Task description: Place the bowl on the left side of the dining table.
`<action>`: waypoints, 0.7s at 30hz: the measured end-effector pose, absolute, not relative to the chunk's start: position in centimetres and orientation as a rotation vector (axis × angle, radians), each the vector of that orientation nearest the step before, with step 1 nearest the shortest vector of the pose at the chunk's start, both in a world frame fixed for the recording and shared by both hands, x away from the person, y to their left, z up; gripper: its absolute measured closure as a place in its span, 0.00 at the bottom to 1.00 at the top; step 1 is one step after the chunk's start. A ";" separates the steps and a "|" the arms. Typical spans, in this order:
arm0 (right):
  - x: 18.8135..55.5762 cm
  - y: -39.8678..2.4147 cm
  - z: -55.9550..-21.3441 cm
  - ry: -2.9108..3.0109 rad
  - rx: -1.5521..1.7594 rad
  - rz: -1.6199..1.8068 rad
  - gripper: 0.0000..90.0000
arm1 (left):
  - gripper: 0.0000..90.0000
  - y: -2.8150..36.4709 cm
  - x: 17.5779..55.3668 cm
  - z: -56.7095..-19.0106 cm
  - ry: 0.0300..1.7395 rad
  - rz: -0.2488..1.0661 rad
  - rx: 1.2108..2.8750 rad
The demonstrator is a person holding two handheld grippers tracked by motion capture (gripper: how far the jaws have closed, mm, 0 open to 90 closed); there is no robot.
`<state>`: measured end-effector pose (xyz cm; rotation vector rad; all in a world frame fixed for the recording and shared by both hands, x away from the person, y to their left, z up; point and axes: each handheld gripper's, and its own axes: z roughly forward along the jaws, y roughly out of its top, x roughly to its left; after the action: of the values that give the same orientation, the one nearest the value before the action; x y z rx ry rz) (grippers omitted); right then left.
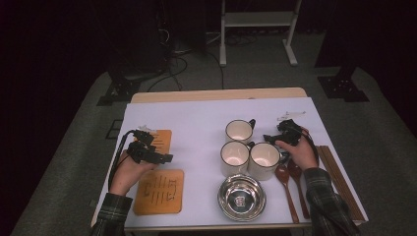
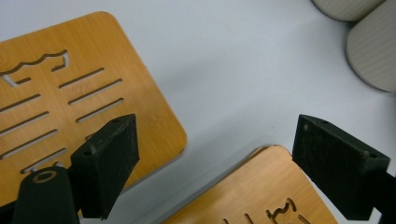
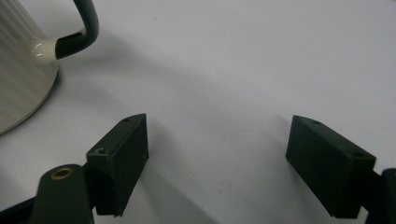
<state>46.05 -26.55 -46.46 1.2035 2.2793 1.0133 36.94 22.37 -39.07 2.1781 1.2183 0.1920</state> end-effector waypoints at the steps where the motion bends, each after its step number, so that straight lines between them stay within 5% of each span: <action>1: 46.1 -26.5 -46.5 2.279 1.204 1.013 0.21 | 0.15 22.2 36.9 -39.1 1.216 0.192 2.180; 21: 46.1 -26.5 -46.5 2.279 1.203 1.013 0.21 | 0.14 19.7 35.9 -38.8 1.109 0.109 2.195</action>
<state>46.05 -26.55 -46.46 1.2034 2.2794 1.0134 35.94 19.69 -38.83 2.1953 1.1086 0.1094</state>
